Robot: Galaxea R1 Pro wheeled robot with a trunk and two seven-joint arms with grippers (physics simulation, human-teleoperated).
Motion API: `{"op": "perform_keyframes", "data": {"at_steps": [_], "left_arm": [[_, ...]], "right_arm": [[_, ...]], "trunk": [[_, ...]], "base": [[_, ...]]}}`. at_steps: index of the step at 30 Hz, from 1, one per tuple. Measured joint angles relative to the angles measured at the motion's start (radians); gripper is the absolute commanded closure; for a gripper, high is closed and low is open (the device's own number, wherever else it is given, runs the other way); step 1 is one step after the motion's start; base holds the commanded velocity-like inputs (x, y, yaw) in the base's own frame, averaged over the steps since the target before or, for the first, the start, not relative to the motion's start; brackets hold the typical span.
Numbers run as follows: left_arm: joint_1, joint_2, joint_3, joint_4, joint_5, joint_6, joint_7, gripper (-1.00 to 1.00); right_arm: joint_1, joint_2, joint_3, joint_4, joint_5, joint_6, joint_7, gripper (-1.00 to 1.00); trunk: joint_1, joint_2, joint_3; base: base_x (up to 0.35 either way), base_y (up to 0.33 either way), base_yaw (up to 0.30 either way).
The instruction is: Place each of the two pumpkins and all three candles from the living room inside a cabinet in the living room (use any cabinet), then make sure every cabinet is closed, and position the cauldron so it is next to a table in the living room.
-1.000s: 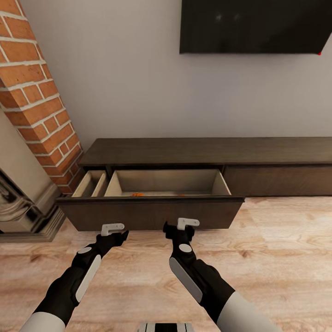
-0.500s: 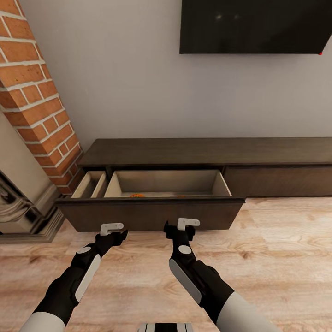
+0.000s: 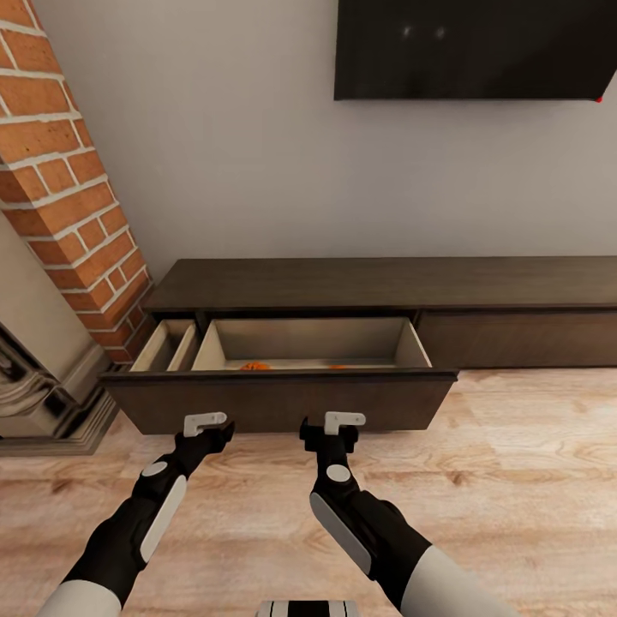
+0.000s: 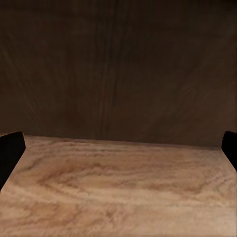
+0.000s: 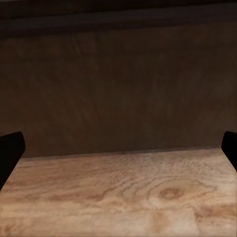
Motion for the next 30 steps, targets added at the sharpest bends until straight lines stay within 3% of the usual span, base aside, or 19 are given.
{"op": "perform_keyframes", "data": {"at_steps": [7, 30], "left_arm": [[0.0, -0.006, -0.007, 0.052, -0.004, -0.101, 0.0, -1.0], [-0.001, -0.002, -0.008, 0.059, -0.004, -0.113, -0.001, -1.0]], "right_arm": [[0.0, 0.0, 0.0, 0.0, -0.001, 0.0, 0.0, -1.0], [0.0, -0.001, 0.0, -0.001, 0.004, 0.0, 0.0, -1.0]], "trunk": [[0.0, 0.0, 0.0], [0.0, 0.0, 0.0]], "base": [[0.158, 0.0, 0.0], [0.078, 0.0, 0.0]]}}
